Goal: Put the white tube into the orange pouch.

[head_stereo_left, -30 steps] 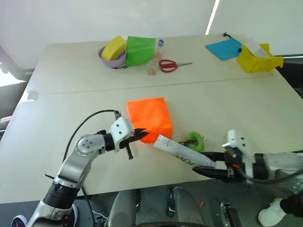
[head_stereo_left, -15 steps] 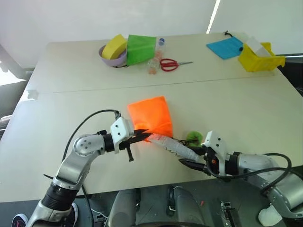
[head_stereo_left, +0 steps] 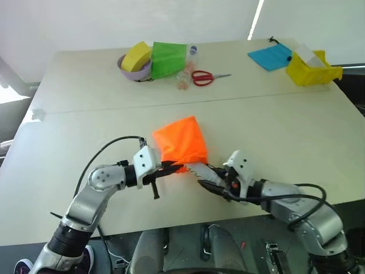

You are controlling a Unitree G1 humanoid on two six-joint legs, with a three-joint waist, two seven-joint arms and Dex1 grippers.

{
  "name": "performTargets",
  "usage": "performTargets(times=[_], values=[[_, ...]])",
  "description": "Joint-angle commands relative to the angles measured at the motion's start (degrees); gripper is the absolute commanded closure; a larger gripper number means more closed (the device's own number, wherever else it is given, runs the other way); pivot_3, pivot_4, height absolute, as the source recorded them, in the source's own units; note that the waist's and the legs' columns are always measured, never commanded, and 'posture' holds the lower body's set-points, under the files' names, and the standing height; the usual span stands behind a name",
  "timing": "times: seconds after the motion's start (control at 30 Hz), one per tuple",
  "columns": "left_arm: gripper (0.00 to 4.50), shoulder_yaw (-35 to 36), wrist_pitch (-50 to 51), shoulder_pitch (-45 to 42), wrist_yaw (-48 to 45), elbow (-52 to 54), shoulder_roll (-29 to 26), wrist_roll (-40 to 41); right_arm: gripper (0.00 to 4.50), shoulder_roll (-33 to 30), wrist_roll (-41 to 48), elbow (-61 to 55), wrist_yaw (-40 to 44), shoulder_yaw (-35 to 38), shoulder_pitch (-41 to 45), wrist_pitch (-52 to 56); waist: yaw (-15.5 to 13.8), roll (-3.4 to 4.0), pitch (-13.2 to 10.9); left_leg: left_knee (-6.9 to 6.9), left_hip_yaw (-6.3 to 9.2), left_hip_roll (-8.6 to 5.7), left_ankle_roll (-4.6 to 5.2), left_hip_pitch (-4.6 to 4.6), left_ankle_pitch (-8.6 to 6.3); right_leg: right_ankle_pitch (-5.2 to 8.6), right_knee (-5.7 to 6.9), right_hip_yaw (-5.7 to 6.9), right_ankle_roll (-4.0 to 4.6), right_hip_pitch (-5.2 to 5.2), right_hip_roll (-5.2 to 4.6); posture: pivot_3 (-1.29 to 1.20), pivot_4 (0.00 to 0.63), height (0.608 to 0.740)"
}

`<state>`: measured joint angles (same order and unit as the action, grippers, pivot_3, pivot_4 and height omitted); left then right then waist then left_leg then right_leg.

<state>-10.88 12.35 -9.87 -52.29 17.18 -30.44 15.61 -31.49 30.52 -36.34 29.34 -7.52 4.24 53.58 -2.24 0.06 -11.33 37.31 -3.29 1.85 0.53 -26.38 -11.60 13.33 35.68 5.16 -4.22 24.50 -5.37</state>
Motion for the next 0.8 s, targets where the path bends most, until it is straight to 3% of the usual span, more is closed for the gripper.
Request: performTargets(times=[0.03, 0.33, 0.6, 0.8], values=[[4.50, -0.2, -0.4, -0.6, 0.3, 1.2, 0.3, -0.1, 2.67, 2.1, -0.4, -0.6, -2.1, -2.0, 3.9, 1.5, 0.1, 0.00, 0.0, 0.04, 0.00, 0.00, 0.00, 0.00, 0.00, 0.00, 0.01, -0.01, 0.00, 0.00, 0.00, 0.00, 0.150, 0.740], [4.50, 0.0, 0.1, -0.6, 0.6, 1.2, 0.2, 0.0, 2.67, 6.9, -0.2, 0.7, -7.2, -1.1, 9.4, 6.3, 0.1, 0.00, 0.0, 0.10, -0.04, 0.00, 0.00, 0.00, 0.00, 0.00, 0.28, -0.04, 0.02, 0.09, -0.02, 0.00, 0.150, 0.740], [4.50, -0.1, 0.2, -0.8, 0.8, 0.9, 0.4, 0.2, 2.67, 16.4, 1.3, 4.0, -13.9, 2.4, 9.9, 12.8, 0.2, 0.00, 0.0, 0.18, -0.06, 0.02, -0.01, 0.04, 0.02, -0.01, 0.41, -0.06, 0.02, 0.10, -0.01, 0.00, 0.150, 0.740], [4.50, 0.4, 1.1, -0.5, 1.1, 1.5, 0.2, 0.7, 2.67, 16.5, 3.7, 2.7, -13.5, 5.6, 10.3, 16.6, 0.1, 0.01, 0.0, 0.19, -0.08, 0.02, -0.02, 0.04, 0.02, -0.02, 0.41, -0.07, 0.04, 0.09, -0.03, 0.00, 0.150, 0.740]])
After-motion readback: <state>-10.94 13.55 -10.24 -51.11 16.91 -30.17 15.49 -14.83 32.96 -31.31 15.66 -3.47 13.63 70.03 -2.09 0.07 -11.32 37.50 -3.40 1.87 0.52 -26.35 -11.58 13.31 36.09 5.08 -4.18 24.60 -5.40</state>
